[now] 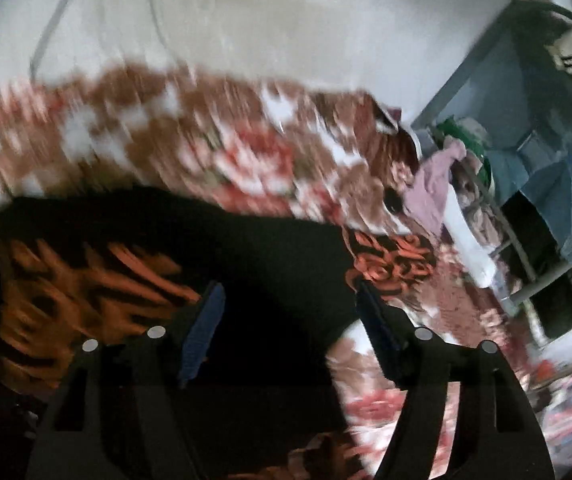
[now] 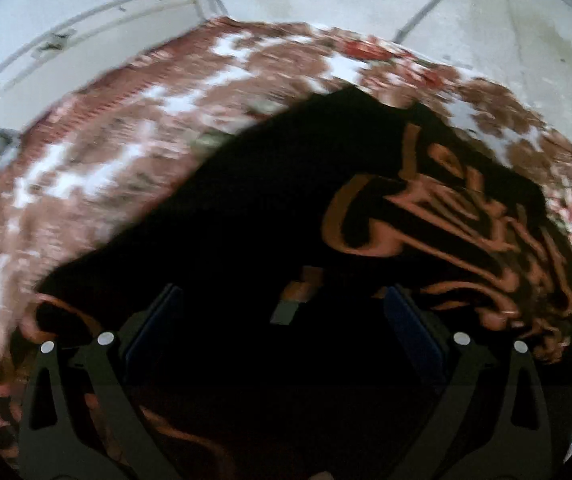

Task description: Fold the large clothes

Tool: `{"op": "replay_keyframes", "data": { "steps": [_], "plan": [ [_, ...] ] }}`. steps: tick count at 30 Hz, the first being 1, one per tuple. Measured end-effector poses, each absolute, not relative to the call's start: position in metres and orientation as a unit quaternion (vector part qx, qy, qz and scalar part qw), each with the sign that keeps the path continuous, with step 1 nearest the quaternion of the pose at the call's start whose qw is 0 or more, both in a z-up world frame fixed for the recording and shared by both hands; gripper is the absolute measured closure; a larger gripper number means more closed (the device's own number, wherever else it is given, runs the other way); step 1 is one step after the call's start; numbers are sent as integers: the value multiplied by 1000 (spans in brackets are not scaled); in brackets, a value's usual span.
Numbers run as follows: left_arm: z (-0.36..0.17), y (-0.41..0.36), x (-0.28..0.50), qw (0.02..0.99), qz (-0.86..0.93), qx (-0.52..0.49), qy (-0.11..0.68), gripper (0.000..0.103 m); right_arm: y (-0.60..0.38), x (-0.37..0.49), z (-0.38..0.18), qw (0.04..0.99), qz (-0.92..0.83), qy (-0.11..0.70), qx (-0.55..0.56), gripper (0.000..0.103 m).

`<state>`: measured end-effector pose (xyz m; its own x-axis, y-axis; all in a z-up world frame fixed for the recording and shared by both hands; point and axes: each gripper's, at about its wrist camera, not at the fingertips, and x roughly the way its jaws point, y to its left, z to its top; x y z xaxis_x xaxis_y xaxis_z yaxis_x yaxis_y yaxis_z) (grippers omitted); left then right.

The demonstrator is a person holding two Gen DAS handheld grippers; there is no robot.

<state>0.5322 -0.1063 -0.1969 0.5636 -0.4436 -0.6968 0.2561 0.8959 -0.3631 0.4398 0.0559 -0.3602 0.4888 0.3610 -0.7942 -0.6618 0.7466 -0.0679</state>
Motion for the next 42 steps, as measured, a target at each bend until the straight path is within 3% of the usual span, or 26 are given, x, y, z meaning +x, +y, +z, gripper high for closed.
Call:
{"op": "replay_keyframes", "data": {
  "steps": [6,10,14,23,27,34,42],
  "plan": [
    [-173,16,547,906,-108,-31,408,23,-19,487,-340,876,240,377,-183,5],
    [-232,112,559,890,-28,-30,453,23,-66,529,-342,889,178,383,-176,5],
    [-300,162,566,873,-1,-51,484,23,-106,569,-370,882,141,416,-168,5],
    [-397,153,559,848,-43,-110,516,23,-153,569,-415,863,101,461,-179,5],
    [-397,142,548,850,-44,-113,513,23,-180,565,-416,855,95,490,-144,5],
    [-349,148,527,882,-62,-104,456,19,-167,547,-375,875,72,458,-137,5],
    [-392,126,542,854,-99,-98,501,20,-149,550,-400,847,37,514,-134,5]
  ]
}}
